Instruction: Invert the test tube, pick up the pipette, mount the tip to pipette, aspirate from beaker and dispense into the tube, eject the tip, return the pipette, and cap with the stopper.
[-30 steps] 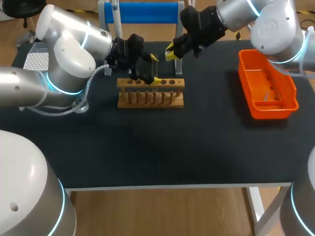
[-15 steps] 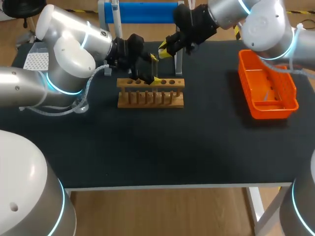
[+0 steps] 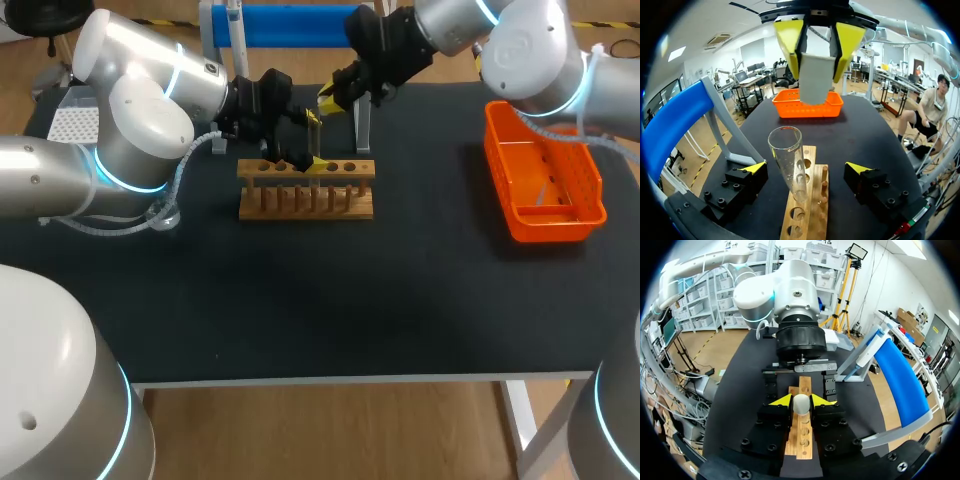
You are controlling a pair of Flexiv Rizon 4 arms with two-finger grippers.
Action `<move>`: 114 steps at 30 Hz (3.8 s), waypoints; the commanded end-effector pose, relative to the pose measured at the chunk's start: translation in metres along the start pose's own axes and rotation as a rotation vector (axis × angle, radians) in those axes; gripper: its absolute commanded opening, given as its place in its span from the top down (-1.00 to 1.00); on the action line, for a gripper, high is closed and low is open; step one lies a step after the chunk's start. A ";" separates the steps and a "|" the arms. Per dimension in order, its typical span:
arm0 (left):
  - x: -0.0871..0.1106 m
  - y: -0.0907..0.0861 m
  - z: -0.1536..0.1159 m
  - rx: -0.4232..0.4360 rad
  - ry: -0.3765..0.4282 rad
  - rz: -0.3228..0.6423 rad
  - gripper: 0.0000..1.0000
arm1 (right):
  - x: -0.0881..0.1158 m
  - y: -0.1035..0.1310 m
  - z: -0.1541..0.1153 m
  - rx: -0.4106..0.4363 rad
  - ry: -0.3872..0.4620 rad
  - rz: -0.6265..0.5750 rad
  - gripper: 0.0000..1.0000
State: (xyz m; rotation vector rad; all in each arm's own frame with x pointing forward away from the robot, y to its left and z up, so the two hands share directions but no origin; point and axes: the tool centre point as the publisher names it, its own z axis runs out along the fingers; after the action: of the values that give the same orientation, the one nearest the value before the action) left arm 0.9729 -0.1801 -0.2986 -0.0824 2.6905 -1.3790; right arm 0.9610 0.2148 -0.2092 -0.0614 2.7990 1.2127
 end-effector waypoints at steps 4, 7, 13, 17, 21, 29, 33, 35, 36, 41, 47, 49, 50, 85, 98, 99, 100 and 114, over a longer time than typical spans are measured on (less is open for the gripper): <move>-0.001 0.000 0.000 -0.001 0.003 -0.001 -1.00 | -0.007 0.000 0.007 0.003 0.010 0.001 1.00; -0.001 0.000 0.000 -0.001 0.003 -0.001 -1.00 | -0.008 0.000 0.010 0.004 0.012 0.001 1.00; -0.001 0.000 0.000 -0.001 0.003 -0.001 -1.00 | -0.011 -0.001 0.014 0.006 0.015 0.002 1.00; -0.001 0.000 0.000 -0.001 0.003 -0.001 -1.00 | -0.014 -0.001 0.015 0.006 0.015 0.003 1.00; -0.001 0.000 0.000 -0.001 0.003 -0.001 -1.00 | -0.014 -0.001 0.016 0.006 0.017 0.002 1.00; -0.001 0.000 0.000 -0.001 0.003 -0.001 -1.00 | -0.013 -0.005 0.020 0.013 0.022 0.005 1.00; -0.001 0.000 0.000 -0.001 0.003 -0.001 -1.00 | -0.011 -0.007 0.023 0.021 0.026 0.006 1.00; -0.001 0.000 0.000 -0.001 0.003 -0.001 -1.00 | -0.011 -0.008 0.023 0.023 0.027 0.007 1.00; -0.001 0.000 0.000 -0.001 0.003 -0.001 -1.00 | -0.011 -0.008 0.023 0.023 0.027 0.007 1.00; -0.001 0.000 0.000 -0.001 0.003 -0.001 -1.00 | -0.010 -0.007 0.022 0.022 0.025 0.008 1.00; -0.001 0.000 0.000 -0.001 0.003 -0.001 -1.00 | -0.011 -0.003 0.020 0.011 0.017 0.003 1.00; -0.001 0.000 0.000 -0.001 0.003 -0.001 -1.00 | -0.011 -0.002 0.019 0.009 0.015 0.002 1.00; -0.001 0.000 0.000 -0.001 0.003 -0.001 -1.00 | -0.011 -0.001 0.019 0.008 0.015 0.002 1.00; -0.001 0.000 0.000 -0.001 0.003 -0.001 -1.00 | -0.008 -0.005 0.022 0.008 0.014 0.011 1.00; -0.001 0.000 0.000 -0.001 0.003 -0.001 -1.00 | -0.011 -0.004 0.020 0.004 0.008 0.008 1.00; -0.001 0.000 0.000 -0.001 0.003 -0.001 -1.00 | -0.011 -0.004 0.020 0.004 0.008 0.008 1.00; -0.001 0.000 0.000 -0.001 0.003 -0.001 -1.00 | -0.010 -0.004 0.020 0.003 -0.003 0.008 1.00; -0.001 0.000 0.000 -0.001 0.003 -0.001 -1.00 | -0.012 -0.003 0.017 -0.014 -0.011 0.009 1.00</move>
State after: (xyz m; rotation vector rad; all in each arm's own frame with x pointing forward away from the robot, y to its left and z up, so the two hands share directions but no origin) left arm 0.9729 -0.1802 -0.2986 -0.0823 2.6903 -1.3790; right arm 0.9756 0.2270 -0.2221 -0.0421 2.7861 1.2295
